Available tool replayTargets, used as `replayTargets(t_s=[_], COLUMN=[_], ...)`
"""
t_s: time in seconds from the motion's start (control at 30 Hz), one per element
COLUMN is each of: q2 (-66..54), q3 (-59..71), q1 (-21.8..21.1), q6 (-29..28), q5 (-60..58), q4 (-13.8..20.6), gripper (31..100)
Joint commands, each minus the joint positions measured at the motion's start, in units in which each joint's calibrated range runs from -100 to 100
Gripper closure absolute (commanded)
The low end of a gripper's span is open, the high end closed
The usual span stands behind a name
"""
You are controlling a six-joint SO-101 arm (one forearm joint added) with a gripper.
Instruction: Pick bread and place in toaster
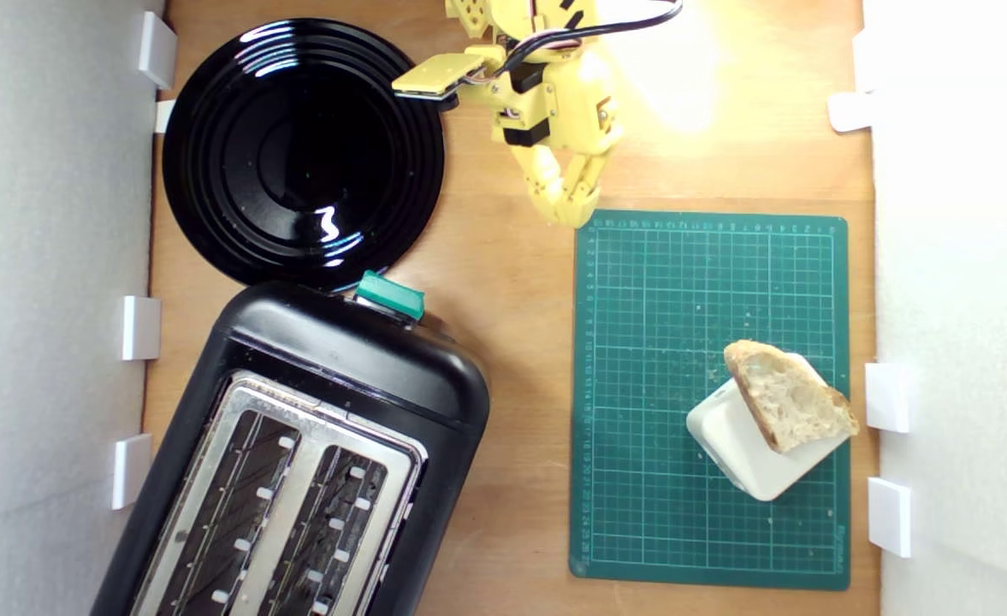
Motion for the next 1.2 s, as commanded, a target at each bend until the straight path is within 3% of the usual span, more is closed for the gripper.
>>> replayTargets(t_s=[0.0,0.1,0.2,0.33,0.47,0.53,0.67,0.9,1.03,1.1,1.17], q2=[10.0,18.5,26.6,34.3,39.5,43.4,49.7,58.6,60.0,60.0,60.0], q3=[-10.5,-19.6,-29.9,-37.8,-37.0,-36.6,-36.1,-31.1,-25.6,-24.4,-24.3], q1=[-2.0,-2.2,-2.4,-6.9,-12.5,-14.4,-17.5,-18.6,-20.7,-20.4,-19.9], q6=[-0.3,-0.3,-0.3,-0.3,-1.1,-4.4,-5.3,-7.3,-11.4,-16.2,-21.4], q5=[-8.7,-10.7,-10.7,-11.3,-17.3,-21.2,-25.6,-38.4,-46.2,-47.4,-47.4], q4=[-2.7,-6.3,-12.0,-17.9,-17.8,-17.0,-17.0,-16.7,-6.7,0.8,10.4], gripper=[93.2,93.2,93.2,93.2,93.2,93.2,93.1,93.0,93.0,93.0,93.0])
